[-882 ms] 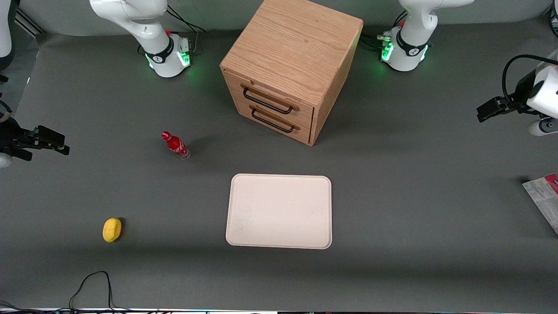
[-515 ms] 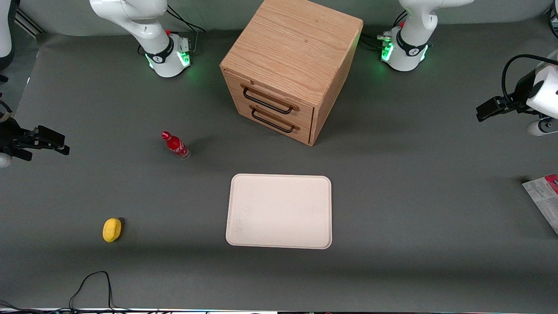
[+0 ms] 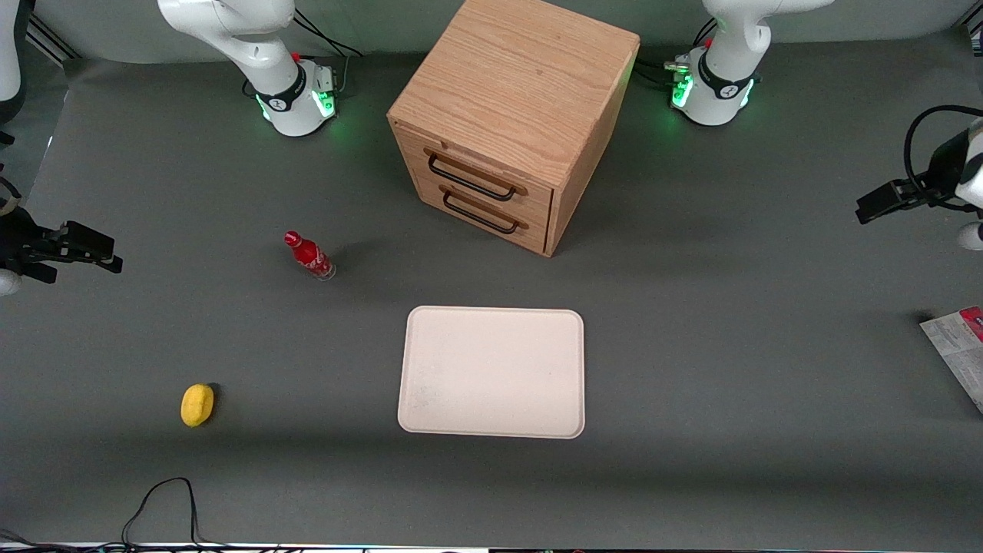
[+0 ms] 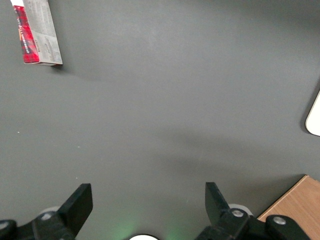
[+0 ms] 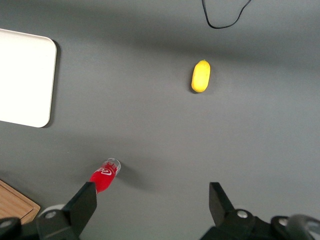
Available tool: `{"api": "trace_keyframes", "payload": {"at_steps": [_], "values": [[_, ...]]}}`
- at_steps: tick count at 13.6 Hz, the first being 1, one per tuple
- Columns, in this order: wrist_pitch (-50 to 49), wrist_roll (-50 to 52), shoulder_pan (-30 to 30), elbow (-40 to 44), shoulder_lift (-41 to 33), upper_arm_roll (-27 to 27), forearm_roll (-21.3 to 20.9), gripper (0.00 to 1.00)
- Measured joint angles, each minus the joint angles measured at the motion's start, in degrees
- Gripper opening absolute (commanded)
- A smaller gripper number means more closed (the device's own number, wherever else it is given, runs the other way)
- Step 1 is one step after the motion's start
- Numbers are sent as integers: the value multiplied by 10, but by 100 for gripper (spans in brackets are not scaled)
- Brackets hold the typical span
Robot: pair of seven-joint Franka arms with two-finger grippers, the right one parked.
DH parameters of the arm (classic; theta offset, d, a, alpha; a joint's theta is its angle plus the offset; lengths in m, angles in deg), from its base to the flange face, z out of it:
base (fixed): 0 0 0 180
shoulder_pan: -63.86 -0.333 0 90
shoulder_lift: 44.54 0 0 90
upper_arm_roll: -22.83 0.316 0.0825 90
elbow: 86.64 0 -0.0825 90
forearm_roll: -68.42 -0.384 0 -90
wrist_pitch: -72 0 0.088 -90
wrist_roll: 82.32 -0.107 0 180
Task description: Place red cookie box on tray
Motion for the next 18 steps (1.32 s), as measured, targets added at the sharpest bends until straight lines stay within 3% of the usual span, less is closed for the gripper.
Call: {"api": "trace_keyframes", "payload": {"at_steps": [6, 12, 18], "values": [[6, -24, -113, 112, 106, 6, -35, 100], [138, -75, -255, 162, 230, 19, -46, 100], [158, -86, -282, 216, 328, 17, -46, 100]]}}
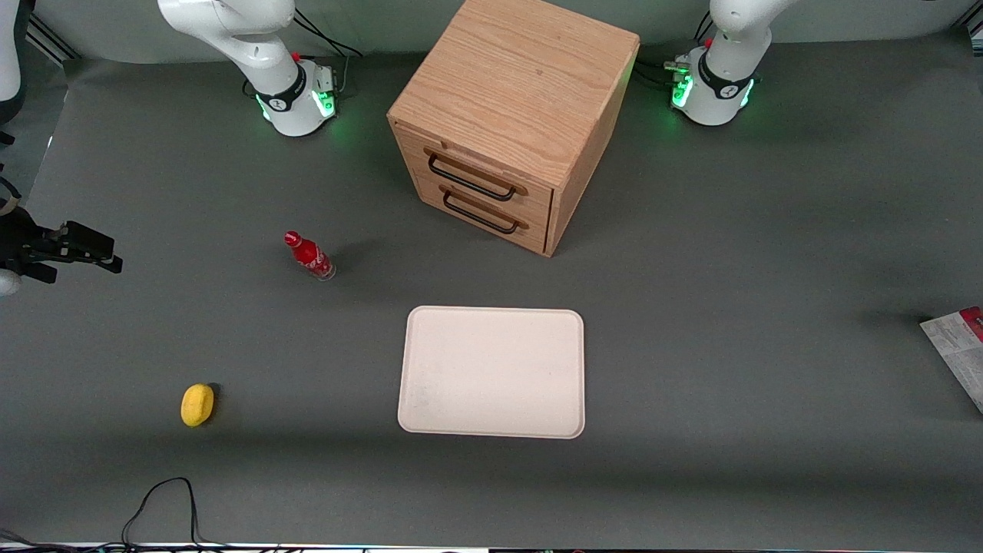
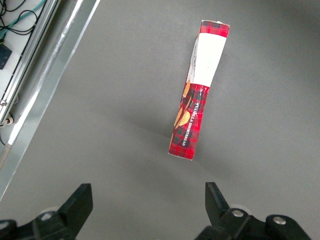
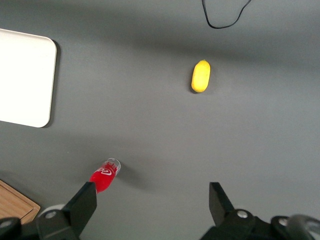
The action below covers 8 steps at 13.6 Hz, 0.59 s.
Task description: Place red cookie box on tray
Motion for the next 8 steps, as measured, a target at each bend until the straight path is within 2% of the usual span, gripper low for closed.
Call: {"api": "trace_keyframes", "payload": {"at_steps": [3, 8], "values": [[33, 0, 0, 1, 39, -4, 8, 99], [143, -42, 1, 3, 115, -9, 21, 99]]}}
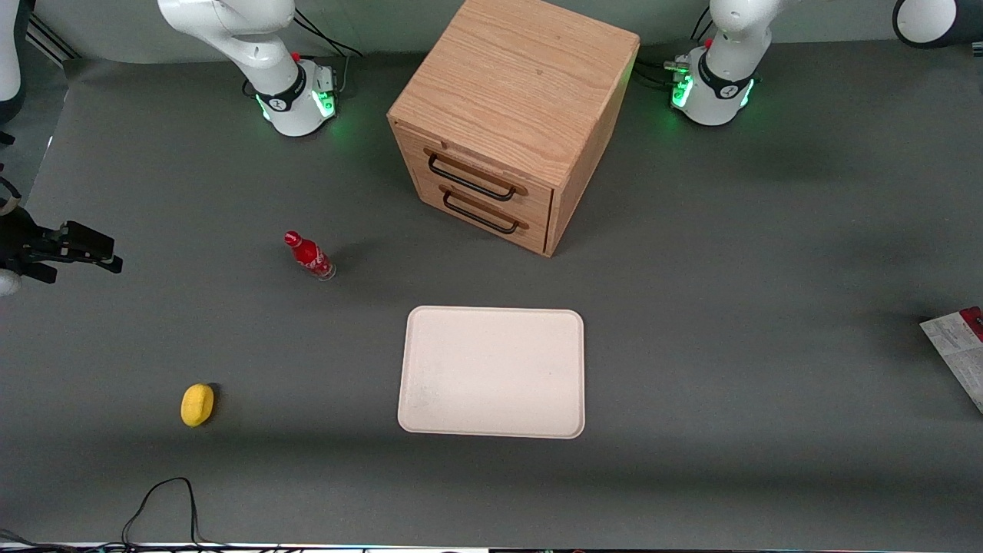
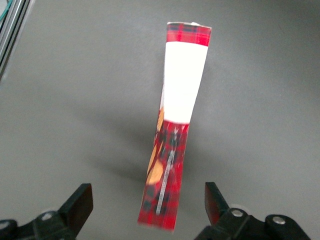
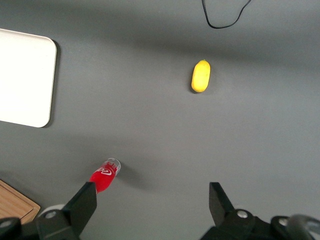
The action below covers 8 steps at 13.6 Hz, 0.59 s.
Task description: Place red cookie box on tray
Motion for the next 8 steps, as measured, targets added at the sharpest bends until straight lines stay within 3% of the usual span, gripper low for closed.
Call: {"api": "trace_keyframes", "payload": {"at_steps": [8], "values": [[85, -28, 3, 8, 64, -2, 0, 98]]}}
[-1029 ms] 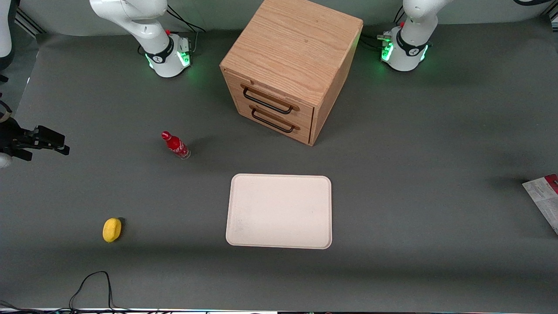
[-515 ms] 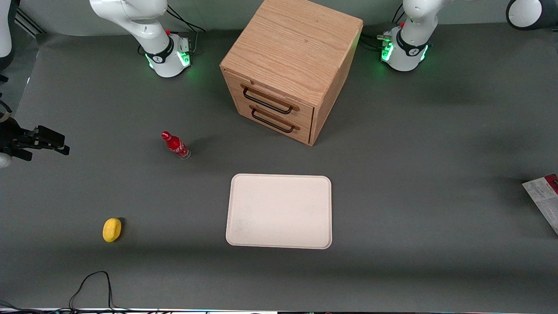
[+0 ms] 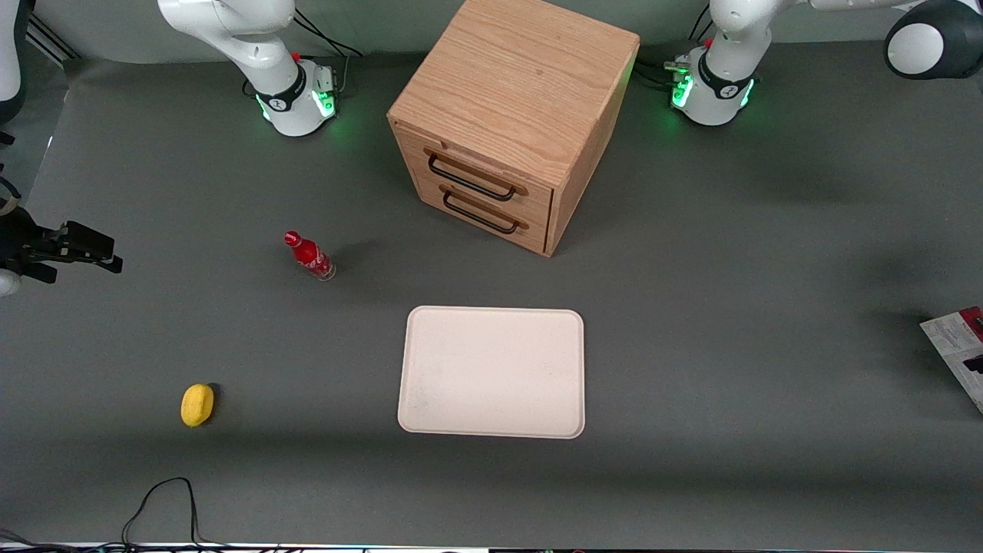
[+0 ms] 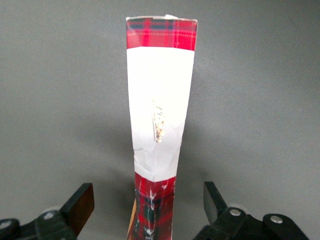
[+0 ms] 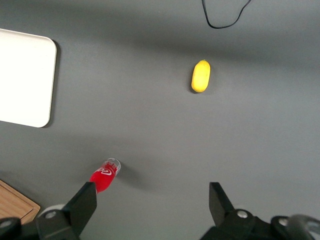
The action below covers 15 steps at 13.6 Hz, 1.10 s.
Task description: Place red cookie box on tray
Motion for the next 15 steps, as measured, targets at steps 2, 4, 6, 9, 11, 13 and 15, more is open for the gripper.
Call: {"api": "trace_keyframes", "payload": {"at_steps": [2, 4, 6, 9, 11, 13, 15], "values": [[0, -1, 0, 3, 0, 0, 0, 83], [0, -1, 0, 3, 0, 0, 0, 5], [0, -2, 0, 3, 0, 0, 0, 4], [0, -7, 0, 3, 1, 0, 0, 4], [0, -8, 0, 3, 1, 0, 0, 3], [0, -9, 0, 3, 2, 0, 0, 0], [0, -9, 0, 3, 2, 0, 0, 0]]}}
